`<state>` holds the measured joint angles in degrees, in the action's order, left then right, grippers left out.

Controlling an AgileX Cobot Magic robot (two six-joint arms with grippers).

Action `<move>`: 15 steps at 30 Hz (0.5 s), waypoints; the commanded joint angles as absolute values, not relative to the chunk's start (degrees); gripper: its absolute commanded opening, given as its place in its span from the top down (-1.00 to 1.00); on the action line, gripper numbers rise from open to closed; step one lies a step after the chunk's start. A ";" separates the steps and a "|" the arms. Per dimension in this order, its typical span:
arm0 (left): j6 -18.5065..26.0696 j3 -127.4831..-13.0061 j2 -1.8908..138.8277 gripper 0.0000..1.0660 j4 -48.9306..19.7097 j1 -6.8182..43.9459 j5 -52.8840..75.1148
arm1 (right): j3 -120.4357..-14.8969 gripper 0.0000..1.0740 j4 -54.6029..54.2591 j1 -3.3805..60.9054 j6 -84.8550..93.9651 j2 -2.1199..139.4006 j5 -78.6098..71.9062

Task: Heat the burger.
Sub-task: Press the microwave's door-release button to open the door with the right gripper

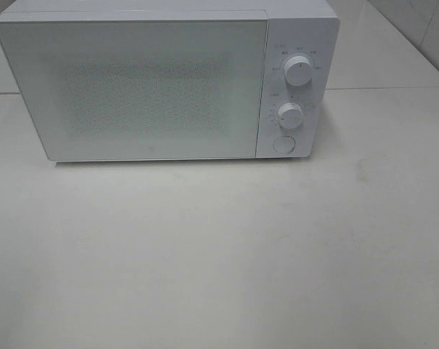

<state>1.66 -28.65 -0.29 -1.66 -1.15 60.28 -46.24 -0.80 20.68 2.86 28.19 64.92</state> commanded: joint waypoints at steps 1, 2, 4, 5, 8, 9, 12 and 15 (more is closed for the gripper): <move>1.32 -28.48 -1.72 -0.84 -1.89 -1.20 59.47 | -43.60 -0.41 2.46 20.68 0.46 22.98 65.26; 1.32 -28.48 -1.72 -0.84 -1.89 -1.20 59.47 | -42.57 -0.41 3.38 20.68 -0.40 20.74 65.26; 1.32 -28.48 -1.72 -0.84 -1.89 -1.20 59.47 | -41.02 -0.41 4.58 19.94 -2.12 16.56 65.32; 1.32 -28.48 -1.72 -0.84 -1.89 -1.20 59.47 | -39.59 -0.41 5.33 18.22 -2.81 13.29 65.32; 1.32 -28.48 -1.72 -0.84 -1.89 -1.20 59.47 | -38.85 -0.41 5.33 17.02 -2.75 11.57 65.37; 1.32 -28.48 -1.72 -0.84 -1.89 -1.20 59.47 | -37.47 -0.43 5.33 14.67 -2.58 8.71 65.37; 1.32 -28.48 -1.72 -0.84 -1.89 -1.20 59.47 | -35.52 -0.43 5.27 11.63 -1.66 5.10 65.49; 1.32 -28.48 -1.72 -0.84 -1.89 -1.20 59.47 | -33.12 -0.42 5.21 9.40 -1.26 2.46 65.49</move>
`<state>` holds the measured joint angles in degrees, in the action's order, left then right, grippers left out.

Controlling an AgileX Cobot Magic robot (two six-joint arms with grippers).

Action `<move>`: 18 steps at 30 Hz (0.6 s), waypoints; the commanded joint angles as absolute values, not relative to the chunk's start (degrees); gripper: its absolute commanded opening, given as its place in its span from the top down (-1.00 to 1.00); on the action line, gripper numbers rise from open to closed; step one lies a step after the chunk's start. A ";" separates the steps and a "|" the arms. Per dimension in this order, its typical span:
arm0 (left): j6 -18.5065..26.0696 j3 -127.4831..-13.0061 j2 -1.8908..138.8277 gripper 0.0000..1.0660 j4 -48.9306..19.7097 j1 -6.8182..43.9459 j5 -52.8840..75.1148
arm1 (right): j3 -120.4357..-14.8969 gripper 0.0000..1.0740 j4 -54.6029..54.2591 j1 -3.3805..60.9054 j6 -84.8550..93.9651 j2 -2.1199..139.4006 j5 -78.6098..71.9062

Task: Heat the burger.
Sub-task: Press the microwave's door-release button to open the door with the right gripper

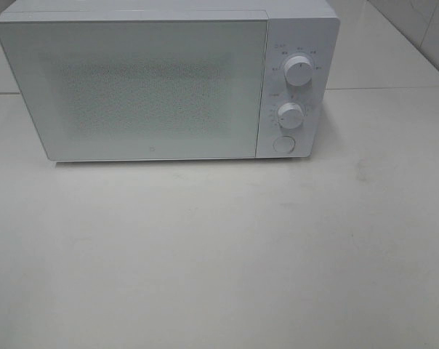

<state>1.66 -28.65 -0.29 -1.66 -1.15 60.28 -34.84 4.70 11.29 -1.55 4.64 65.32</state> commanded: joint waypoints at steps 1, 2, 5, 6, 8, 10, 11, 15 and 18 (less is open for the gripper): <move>1.32 -28.48 -1.72 -0.84 -1.89 -1.20 59.47 | -31.34 -0.42 5.21 8.37 -1.26 0.97 65.32; 1.32 -28.48 -1.72 -0.84 -1.89 -1.20 59.47 | -31.34 -0.42 5.21 8.37 -1.26 0.97 65.32; 1.32 -28.48 -1.72 -0.84 -1.89 -1.20 59.47 | -31.05 -0.42 5.04 7.51 -1.26 -1.66 63.60; 1.32 -28.48 -1.72 -0.84 -1.89 -1.20 59.47 | -31.00 -0.42 5.04 7.39 -1.32 -1.89 62.91; 1.32 -28.48 -1.72 -0.84 -1.89 -1.20 59.47 | -30.77 -0.42 5.04 7.39 -1.32 -1.83 62.45; 1.32 -28.48 -1.60 -0.84 -1.89 -1.20 59.47 | -30.42 -0.42 5.04 7.39 -1.38 -1.83 61.48; 1.32 -28.48 -1.55 -0.84 -1.89 -1.20 59.47 | -29.11 -0.42 4.98 7.39 -1.38 -1.83 59.36; 1.32 -28.48 -1.43 -0.84 -1.89 -1.20 59.47 | -28.99 -0.42 5.04 7.39 -1.38 -1.83 59.30; 1.32 -28.48 -1.43 -0.84 -1.89 -1.20 59.47 | -28.99 -0.42 5.04 7.39 -1.38 -1.83 59.30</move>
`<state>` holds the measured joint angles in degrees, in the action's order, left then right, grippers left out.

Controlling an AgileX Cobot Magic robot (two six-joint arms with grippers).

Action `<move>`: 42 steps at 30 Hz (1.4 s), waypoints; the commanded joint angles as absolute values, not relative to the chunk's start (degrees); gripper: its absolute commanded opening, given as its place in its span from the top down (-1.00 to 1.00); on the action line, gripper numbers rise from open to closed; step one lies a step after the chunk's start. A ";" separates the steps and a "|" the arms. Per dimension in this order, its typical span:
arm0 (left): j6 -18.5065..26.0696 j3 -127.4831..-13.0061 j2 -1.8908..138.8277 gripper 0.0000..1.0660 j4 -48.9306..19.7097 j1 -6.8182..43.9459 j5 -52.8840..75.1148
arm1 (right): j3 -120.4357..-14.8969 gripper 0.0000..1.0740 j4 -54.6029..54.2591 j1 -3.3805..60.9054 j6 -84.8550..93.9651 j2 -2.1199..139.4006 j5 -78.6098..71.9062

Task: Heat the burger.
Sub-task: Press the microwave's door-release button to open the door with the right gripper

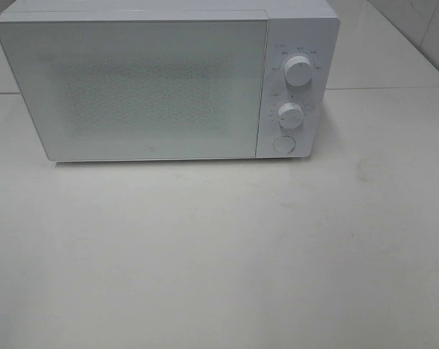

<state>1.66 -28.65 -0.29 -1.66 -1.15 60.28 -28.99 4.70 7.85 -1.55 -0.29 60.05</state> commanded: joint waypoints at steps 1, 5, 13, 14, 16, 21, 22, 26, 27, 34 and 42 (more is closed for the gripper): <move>1.32 -28.48 -1.43 -0.84 -1.89 -1.20 59.47 | -28.99 -0.42 5.04 7.39 -1.38 -1.83 59.30; 1.32 -28.48 -1.43 -0.84 -1.89 -1.20 59.47 | -28.99 -0.42 5.04 7.39 -1.38 -1.83 59.30; 1.32 -28.48 -1.43 -0.84 -1.89 -1.20 59.47 | -29.51 -0.42 4.64 7.39 -1.43 -1.78 59.07; 1.32 -28.48 -1.43 -0.84 -1.89 -1.20 59.47 | -30.48 -0.42 4.47 7.39 -1.43 -1.15 58.73; 1.32 -28.48 -1.43 -0.84 -1.89 -1.20 59.47 | -31.23 -0.42 4.47 7.39 -1.43 -0.52 58.50; 1.32 -28.48 -1.43 -0.84 -1.89 -1.20 59.47 | -33.12 -0.42 4.24 7.39 -1.49 5.33 53.46; 1.32 -28.48 -1.43 -0.84 -1.89 -1.20 59.47 | -33.12 -0.42 4.24 7.39 -1.49 5.33 53.46; 1.32 -28.48 -1.43 -0.84 -1.89 -1.20 59.47 | -33.00 -0.42 3.95 7.39 -1.49 10.71 46.70; 1.32 -28.48 -1.43 -0.84 -1.89 -1.20 59.47 | -33.00 -0.42 3.95 7.39 -1.49 10.71 46.70; 1.32 -28.48 -1.43 -0.84 -1.89 -1.20 59.47 | -32.72 -0.42 3.84 7.39 -1.49 18.68 36.55; 1.32 -28.48 -1.43 -0.84 -1.89 -1.20 59.47 | -32.66 -0.42 3.84 7.39 -1.55 28.07 28.53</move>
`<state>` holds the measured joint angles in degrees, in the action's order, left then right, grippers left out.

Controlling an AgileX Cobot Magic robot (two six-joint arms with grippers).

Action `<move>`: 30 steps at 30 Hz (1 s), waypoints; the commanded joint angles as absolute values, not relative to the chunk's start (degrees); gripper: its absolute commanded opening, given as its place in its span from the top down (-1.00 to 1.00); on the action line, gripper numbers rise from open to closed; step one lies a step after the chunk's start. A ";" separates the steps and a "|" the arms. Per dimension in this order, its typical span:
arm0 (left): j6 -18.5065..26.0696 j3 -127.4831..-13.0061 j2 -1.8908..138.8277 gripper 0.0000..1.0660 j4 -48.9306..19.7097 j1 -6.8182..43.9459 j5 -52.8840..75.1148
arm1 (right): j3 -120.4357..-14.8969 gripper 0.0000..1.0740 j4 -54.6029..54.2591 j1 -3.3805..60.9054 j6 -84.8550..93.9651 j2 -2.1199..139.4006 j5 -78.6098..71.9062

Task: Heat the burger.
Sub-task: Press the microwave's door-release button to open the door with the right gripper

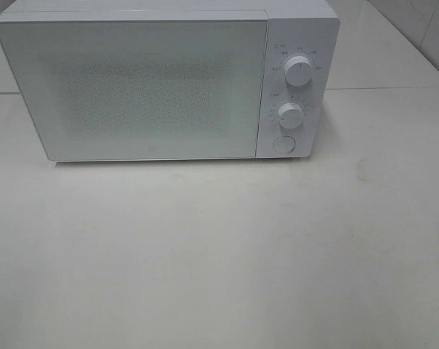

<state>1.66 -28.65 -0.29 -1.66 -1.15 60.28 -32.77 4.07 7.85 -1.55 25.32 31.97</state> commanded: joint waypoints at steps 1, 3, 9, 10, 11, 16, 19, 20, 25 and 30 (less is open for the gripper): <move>1.32 -28.48 -1.43 -0.84 -1.89 -1.20 59.47 | -32.66 -0.42 3.84 7.39 -1.55 30.77 26.76; 1.32 -28.48 -1.43 -0.84 -1.89 -1.20 59.47 | -32.66 -0.42 3.84 7.39 -1.55 32.09 25.67; 1.32 -28.48 -1.43 -0.84 -1.89 -1.20 59.47 | -32.66 -0.42 3.78 7.39 -1.55 40.45 20.28; 1.32 -28.48 -1.43 -0.84 -1.89 -1.20 59.47 | -32.66 -0.42 3.78 7.39 -1.55 40.45 20.28; 1.32 -28.48 -1.43 -0.84 -1.89 -1.20 59.47 | -32.66 -0.42 3.78 7.39 -1.55 41.60 19.60; 1.32 -28.48 -1.43 -0.84 -1.89 -1.20 59.47 | -32.66 -0.42 3.78 7.39 -1.66 46.52 15.99; 1.32 -28.48 -1.43 -0.84 -1.89 -1.20 59.47 | -32.66 -0.42 3.78 7.39 -1.78 49.27 13.29; 1.32 -28.48 -1.43 -0.84 -1.89 -1.20 59.47 | -32.66 -0.42 3.78 7.39 -1.78 49.27 13.29; 1.32 -28.48 -1.43 -0.84 -1.89 -1.20 59.47 | -32.66 -0.42 3.78 7.39 -3.61 55.00 4.76; 1.32 -28.48 -1.43 -0.84 -1.89 -1.20 59.47 | -31.97 -0.42 3.78 7.39 -4.35 57.81 -1.55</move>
